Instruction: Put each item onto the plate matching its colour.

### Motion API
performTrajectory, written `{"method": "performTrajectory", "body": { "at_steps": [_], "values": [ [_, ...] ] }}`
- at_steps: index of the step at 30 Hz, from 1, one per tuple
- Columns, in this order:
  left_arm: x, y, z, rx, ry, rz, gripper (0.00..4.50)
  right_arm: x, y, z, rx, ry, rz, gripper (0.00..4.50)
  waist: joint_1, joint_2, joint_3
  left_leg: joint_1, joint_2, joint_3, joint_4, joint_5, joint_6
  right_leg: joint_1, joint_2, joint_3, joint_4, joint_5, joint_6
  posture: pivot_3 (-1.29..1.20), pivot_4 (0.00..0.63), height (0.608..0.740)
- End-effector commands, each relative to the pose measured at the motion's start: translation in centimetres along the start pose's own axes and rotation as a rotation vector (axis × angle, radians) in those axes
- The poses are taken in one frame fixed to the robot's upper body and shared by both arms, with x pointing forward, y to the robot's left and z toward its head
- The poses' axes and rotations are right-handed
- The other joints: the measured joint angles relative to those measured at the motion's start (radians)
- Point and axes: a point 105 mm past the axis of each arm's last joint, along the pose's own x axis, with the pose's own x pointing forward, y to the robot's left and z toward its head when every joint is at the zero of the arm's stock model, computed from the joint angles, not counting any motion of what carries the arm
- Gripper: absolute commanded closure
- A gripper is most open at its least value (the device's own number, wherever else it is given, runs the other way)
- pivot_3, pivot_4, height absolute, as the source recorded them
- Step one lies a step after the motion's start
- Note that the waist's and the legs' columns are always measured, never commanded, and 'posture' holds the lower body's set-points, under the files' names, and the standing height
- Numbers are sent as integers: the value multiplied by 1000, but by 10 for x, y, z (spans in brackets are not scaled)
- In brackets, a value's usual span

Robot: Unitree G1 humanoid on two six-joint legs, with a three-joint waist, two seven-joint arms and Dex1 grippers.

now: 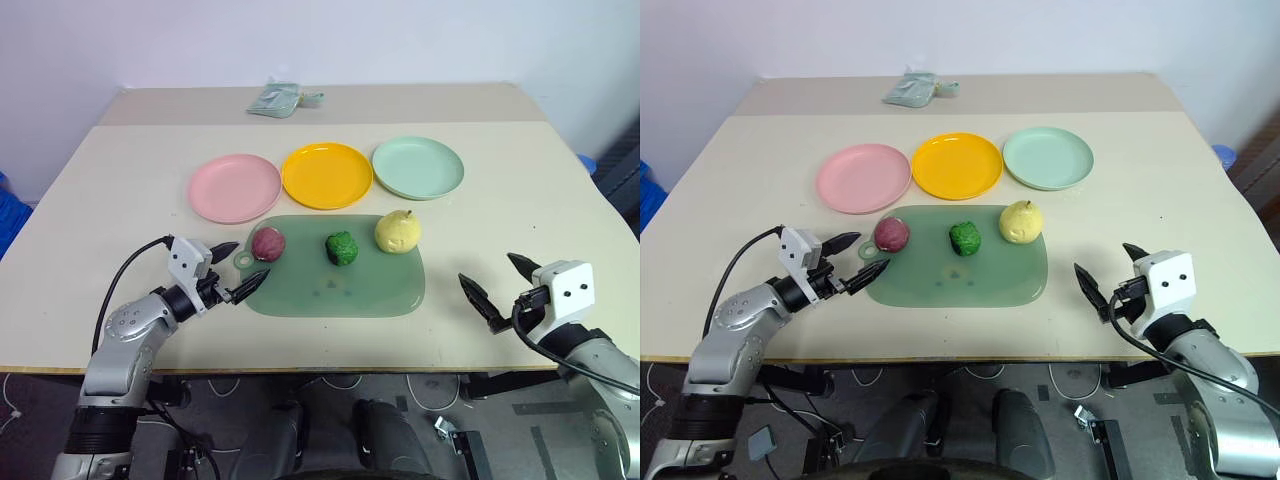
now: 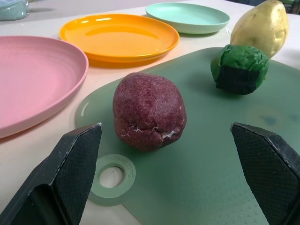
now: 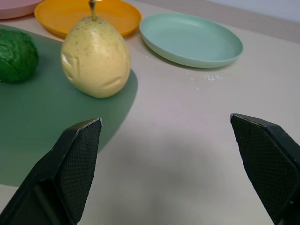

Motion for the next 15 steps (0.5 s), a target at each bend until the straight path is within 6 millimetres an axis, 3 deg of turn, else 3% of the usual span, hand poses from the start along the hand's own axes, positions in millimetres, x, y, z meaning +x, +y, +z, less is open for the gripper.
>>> {"method": "performTrajectory", "body": {
  "at_steps": [1,4,8,15],
  "values": [
    [5,3,21,27,-68,17,0,4,-1,17,-31,-80,1,36,1,0,0,0,0,0,0,0,0,0,0,0,0,0,0,0,150,740],
    [11,2,27,-2,-78,27,0,7,5,27,-18,-137,45,36,1,0,0,0,0,0,0,0,0,0,0,0,0,0,0,0,150,740],
    [20,4,34,-103,-23,64,0,6,27,60,56,-314,207,36,-1,0,0,0,0,0,0,0,1,0,0,0,0,0,1,0,150,740],
    [43,7,55,-141,-19,112,0,12,62,66,19,-305,445,36,0,-1,1,0,0,0,1,0,1,1,0,-1,0,2,4,0,150,740]
  ]
}}
